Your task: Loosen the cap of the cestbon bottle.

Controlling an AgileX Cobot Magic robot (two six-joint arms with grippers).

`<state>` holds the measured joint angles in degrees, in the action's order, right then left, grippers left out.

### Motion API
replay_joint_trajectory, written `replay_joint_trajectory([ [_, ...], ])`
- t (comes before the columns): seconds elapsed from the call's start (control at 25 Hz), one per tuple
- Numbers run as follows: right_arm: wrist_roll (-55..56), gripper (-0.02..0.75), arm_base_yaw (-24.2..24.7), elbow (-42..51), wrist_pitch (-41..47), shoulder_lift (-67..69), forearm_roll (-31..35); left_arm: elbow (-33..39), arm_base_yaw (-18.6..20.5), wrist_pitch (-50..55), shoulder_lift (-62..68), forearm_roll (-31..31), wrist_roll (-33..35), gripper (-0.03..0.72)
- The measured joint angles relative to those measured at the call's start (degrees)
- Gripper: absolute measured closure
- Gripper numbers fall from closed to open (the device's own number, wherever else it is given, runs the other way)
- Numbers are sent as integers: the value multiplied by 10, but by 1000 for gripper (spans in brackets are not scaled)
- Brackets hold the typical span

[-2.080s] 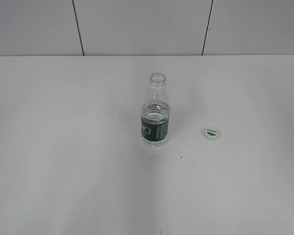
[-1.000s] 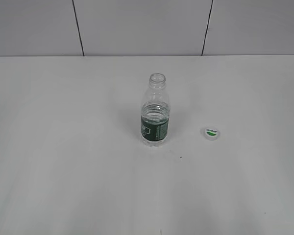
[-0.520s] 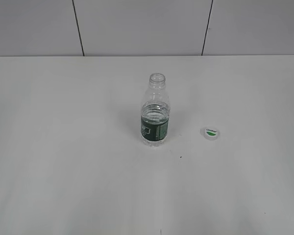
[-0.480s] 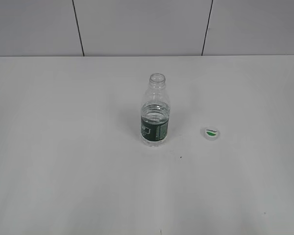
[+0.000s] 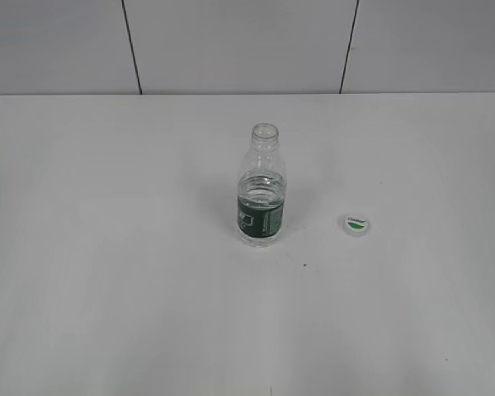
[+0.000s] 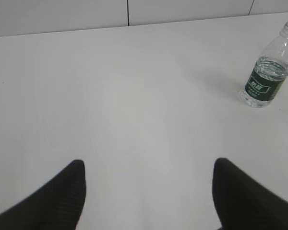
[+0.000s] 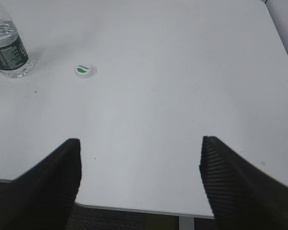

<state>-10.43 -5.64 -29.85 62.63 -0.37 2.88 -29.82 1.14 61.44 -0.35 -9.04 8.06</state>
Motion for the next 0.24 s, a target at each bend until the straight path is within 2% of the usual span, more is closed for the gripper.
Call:
replay_joint_trajectory([
  [0.24,10,150,0,0,0,0,2,0,0,0,0,0,0,197],
])
